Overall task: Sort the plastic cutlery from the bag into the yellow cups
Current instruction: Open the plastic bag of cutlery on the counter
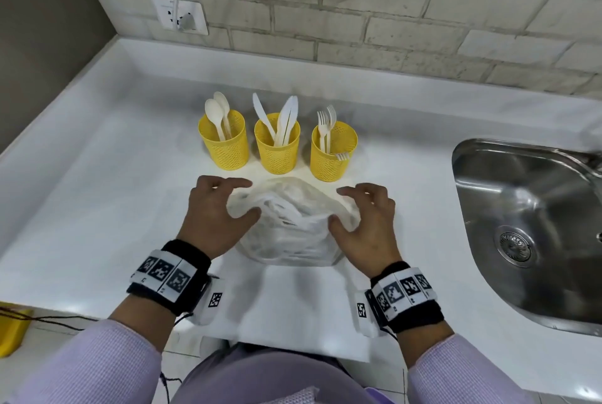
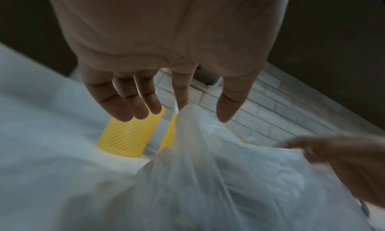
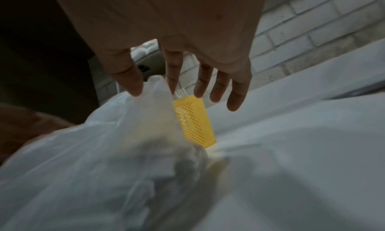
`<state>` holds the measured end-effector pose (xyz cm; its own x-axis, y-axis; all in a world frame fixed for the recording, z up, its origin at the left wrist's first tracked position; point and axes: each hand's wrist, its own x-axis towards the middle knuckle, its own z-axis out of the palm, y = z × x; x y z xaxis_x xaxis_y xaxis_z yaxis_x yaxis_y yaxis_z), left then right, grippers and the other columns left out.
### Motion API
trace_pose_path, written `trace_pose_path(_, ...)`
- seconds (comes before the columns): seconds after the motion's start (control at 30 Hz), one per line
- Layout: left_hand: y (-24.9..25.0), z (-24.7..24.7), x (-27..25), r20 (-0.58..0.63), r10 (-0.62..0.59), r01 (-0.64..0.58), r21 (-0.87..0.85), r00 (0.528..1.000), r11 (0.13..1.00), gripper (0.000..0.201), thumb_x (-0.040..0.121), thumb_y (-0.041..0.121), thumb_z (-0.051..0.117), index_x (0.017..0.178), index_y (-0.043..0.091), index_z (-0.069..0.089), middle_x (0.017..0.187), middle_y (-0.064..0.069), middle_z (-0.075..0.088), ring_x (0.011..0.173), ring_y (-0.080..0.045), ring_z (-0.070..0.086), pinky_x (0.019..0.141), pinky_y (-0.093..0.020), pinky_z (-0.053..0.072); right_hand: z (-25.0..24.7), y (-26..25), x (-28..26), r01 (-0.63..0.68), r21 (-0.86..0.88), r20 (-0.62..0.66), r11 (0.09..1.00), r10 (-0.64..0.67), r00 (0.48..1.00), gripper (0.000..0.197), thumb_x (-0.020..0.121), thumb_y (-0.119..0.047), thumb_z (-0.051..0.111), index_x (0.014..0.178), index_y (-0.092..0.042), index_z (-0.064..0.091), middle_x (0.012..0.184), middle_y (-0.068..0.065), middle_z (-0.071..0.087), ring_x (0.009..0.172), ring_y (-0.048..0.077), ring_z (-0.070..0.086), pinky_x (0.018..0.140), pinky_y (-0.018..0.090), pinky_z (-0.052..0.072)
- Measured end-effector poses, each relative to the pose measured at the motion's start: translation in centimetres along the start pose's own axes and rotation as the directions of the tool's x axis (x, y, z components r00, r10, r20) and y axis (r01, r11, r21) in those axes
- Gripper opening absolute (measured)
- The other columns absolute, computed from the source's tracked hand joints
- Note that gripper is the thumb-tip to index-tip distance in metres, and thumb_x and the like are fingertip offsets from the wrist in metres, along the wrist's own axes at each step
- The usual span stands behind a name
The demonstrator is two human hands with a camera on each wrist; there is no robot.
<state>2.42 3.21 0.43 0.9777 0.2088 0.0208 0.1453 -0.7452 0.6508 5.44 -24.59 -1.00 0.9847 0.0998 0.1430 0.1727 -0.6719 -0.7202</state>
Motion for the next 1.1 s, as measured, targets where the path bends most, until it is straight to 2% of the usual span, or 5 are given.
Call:
trace_pose_path(0.43,3.5,-0.7,2.4,-0.002,0.283,-0.279,0.162,0.959,0.946,0.028,0.082,0.025,0.079,0.107,0.025,0.067,0.105,0.002,0.064,0.096,-0.023,0.061,0.075,-0.034,0.049,-0.6,-2.0,0.4,0.202,0.055,-0.064,0.978,-0.199,0.978,0.017,0.085,-0.03,0.059,0.094,-0.023,0.071,0.123,-0.001,0.058,0.112,0.029,0.051,0.095,0.048,0.046)
trace_pose_path(0.57,3.6,0.2,2.8,0.246,0.269,-0.335,0.282,0.931,0.899,0.037,0.081,0.027,0.077,0.116,0.029,0.069,0.112,-0.003,0.063,0.104,-0.027,0.058,0.087,-0.042,0.052,-0.3,-2.7,-0.2,0.248,-0.155,0.253,0.956,-0.204,0.946,0.052,0.072,-0.055,0.059,0.12,-0.037,0.065,0.143,-0.004,0.043,0.131,0.027,0.035,0.106,0.044,0.035)
trace_pose_path(0.7,4.4,0.5,2.7,0.076,0.322,-0.331,0.211,0.944,0.92,0.014,0.085,0.015,0.071,0.095,0.023,0.075,0.081,0.003,0.06,0.079,-0.022,0.06,0.066,-0.033,0.049,0.8,-3.7,-0.1,0.268,-0.282,0.401,0.921,-0.14,0.905,0.033,0.077,-0.054,0.068,0.103,-0.032,0.07,0.145,-0.001,0.044,0.133,0.03,0.03,0.109,0.052,0.032)
trace_pose_path(0.93,3.6,-2.6,3.4,-0.191,0.033,-0.051,-0.093,0.981,0.994,0.01,0.087,0.029,0.076,0.081,0.024,0.07,0.066,0.009,0.064,0.063,-0.003,0.06,0.063,-0.009,0.042,-4.7,-4.7,-1.4,0.136,0.245,0.177,0.96,-0.182,0.967,0.028,0.08,-0.051,0.066,0.068,-0.027,0.061,0.132,-0.012,0.056,0.128,0.018,0.043,0.106,0.024,0.032)
trace_pose_path(1.1,1.5,-4.5,2.8,-0.124,-0.206,0.167,-0.272,0.971,0.948,0.014,0.08,0.034,0.07,0.078,0.02,0.074,0.066,0.0,0.072,0.066,-0.019,0.069,0.078,-0.042,0.06,-6.5,-1.5,-3.5,0.067,0.273,0.18,0.96,-0.119,0.976,0.031,0.084,-0.05,0.064,0.065,-0.026,0.06,0.116,-0.007,0.063,0.117,0.019,0.058,0.101,0.048,0.044)
